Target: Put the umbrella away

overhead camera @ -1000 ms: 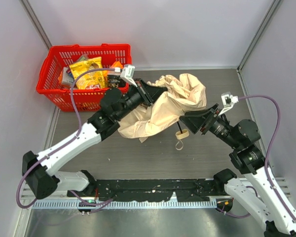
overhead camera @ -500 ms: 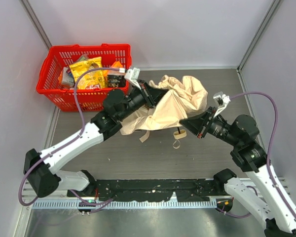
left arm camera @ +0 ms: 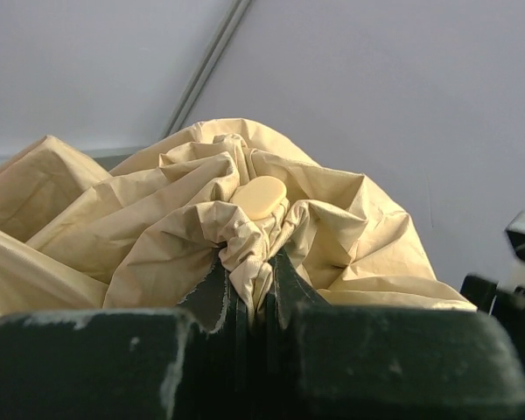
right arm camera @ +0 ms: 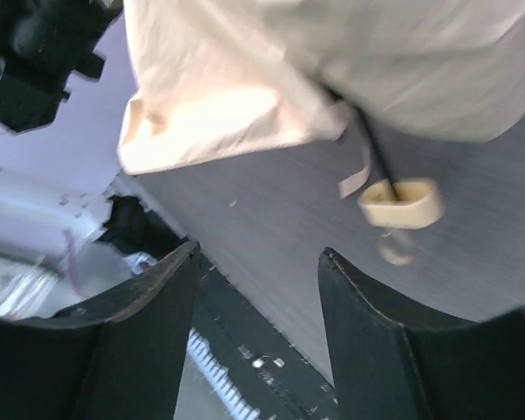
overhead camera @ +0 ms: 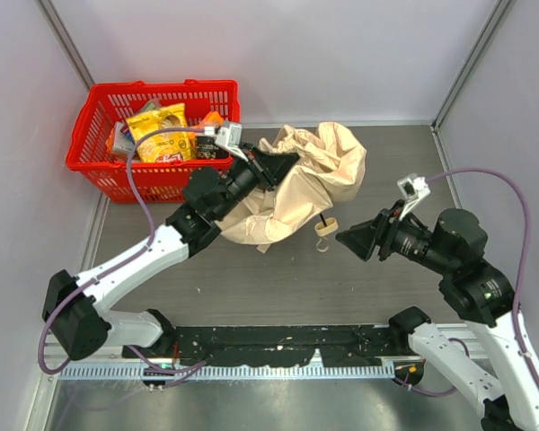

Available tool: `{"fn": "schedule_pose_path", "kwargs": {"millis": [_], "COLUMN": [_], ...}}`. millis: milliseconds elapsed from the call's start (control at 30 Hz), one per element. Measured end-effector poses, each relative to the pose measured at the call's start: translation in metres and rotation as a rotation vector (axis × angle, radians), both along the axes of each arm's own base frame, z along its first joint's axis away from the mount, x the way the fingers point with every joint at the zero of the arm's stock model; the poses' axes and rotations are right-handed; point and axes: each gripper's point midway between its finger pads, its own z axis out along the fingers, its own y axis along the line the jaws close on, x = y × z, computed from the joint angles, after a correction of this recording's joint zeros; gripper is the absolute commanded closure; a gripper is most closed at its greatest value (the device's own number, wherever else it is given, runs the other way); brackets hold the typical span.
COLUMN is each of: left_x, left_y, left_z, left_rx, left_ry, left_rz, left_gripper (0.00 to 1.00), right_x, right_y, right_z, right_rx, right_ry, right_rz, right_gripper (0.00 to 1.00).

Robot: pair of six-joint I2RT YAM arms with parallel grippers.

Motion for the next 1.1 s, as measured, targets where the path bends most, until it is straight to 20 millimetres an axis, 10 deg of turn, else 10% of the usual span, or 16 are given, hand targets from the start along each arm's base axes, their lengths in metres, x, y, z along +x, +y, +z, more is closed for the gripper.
{"fn": "schedule_pose_path", "kwargs": {"millis": [300,767,1100], "left_x": [-0.028,-0.017,-0.032], "left_y": [-0.01,0.007,-0.003], "left_z": [-0.032,-0.02,-0.013], "left_rx": [0.107,0.08,0.068], "left_ry": [-0.026,0.186,0.145], "left_rz": [-0.149,-0.041,-0.151], "left_gripper": [1.0,1.0,1.0], "right_x": [0.014,0.06,0.053], "right_y": [-0.027,-0.014,-0.011], "right_z": [0.037,0.001,0.006], "right_rx": [-0.154,-0.19,-0.158], "right_ry": [-0.251,-0.142,-0.19], "right_rz": [-0.099,-0.147,-0.113], "right_gripper": [0.22,0.21,0.18]}}
